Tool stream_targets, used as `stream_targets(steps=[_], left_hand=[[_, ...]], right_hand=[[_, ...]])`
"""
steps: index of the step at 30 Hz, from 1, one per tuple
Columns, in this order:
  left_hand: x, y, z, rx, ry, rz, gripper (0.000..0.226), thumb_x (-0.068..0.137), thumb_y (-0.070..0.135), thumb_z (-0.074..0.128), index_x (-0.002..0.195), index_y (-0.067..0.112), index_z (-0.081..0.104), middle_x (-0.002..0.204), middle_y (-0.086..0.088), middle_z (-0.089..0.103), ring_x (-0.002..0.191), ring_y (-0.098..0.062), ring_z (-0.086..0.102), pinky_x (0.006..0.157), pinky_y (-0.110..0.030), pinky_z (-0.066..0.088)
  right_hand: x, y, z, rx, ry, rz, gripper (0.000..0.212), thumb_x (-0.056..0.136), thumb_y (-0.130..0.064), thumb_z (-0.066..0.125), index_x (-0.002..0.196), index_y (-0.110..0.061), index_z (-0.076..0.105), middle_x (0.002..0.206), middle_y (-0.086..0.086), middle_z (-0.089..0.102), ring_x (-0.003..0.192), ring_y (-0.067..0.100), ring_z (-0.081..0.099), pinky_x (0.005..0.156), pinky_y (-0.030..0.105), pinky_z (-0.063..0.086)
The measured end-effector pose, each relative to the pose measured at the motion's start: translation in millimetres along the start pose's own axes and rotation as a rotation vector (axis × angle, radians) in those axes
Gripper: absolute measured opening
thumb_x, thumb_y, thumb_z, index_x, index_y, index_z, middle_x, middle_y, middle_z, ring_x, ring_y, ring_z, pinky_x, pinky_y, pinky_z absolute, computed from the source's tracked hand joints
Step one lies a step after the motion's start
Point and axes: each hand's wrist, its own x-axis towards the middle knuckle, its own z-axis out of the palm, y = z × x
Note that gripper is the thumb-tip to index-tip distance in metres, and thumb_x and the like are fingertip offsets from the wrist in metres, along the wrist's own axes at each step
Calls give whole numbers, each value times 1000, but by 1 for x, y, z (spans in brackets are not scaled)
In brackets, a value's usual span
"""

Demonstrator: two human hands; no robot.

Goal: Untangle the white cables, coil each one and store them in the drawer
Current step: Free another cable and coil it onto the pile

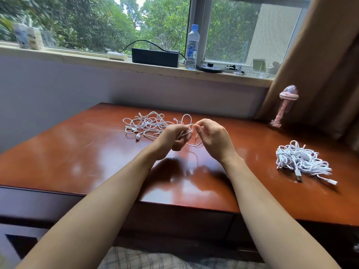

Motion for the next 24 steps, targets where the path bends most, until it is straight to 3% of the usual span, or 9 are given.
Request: stream_targets(steps=[6,10,12,14,16,18,20,22,24], left_hand=[[2,7,2,-281,-23,-57,43,102,24,32,68,12,57,43,3,23,50,-16,8,53,-33,9],[2,9,-1,-453,-12,37,37,103,22,32,82,7,59,48,0,31,47,-15,23,51,-30,19],[1,12,-1,-519,-15,64,40,104,23,31,83,8,62,50,0,34,49,-16,28,53,-29,24],[0,14,-2,-583,0,74,42,104,25,31,86,9,65,52,0,35,52,-16,30,55,-30,27],[0,14,-6,-656,33,77,40,104,27,35,94,8,69,57,-1,39,55,-17,32,58,-30,29],[1,14,-8,-727,60,84,39,105,28,37,104,6,69,64,-2,50,57,-16,39,62,-29,33],[0,16,-9,-797,79,91,37,107,26,37,111,3,66,74,-4,63,64,-16,50,66,-26,44],[-2,19,-7,-828,91,105,35,107,25,38,119,4,64,96,-10,74,74,-20,63,74,-29,54],[-3,20,-5,-823,88,117,33,108,24,39,126,7,60,120,-11,72,90,-26,69,84,-34,57]], right_hand=[[-3,3,0,135,-72,166,32,101,-49,54,96,-22,71,80,-7,72,73,18,65,70,39,53],[-5,-1,7,200,-96,210,14,100,-32,62,94,-21,69,70,4,68,65,25,60,67,39,52],[-5,-5,9,278,-93,244,5,97,-19,65,94,-21,68,71,4,65,62,21,58,65,34,51],[-5,-4,12,309,-104,280,11,95,-12,64,97,-23,68,71,0,62,60,12,52,64,28,48],[-4,-2,13,331,-127,308,18,96,-12,61,111,-20,65,77,4,64,64,14,54,67,32,50],[-3,-4,15,440,-117,357,32,99,-10,55,131,-15,54,89,11,69,73,18,61,76,36,55],[-1,-7,15,542,-86,409,35,103,-3,48,137,-8,42,89,12,70,81,14,65,80,25,54],[-1,-7,14,596,-39,435,24,105,-2,44,129,-5,42,86,14,69,79,18,65,75,24,53],[-1,-5,13,596,-16,446,12,105,-3,43,117,-6,47,82,12,67,71,20,62,67,28,52]])
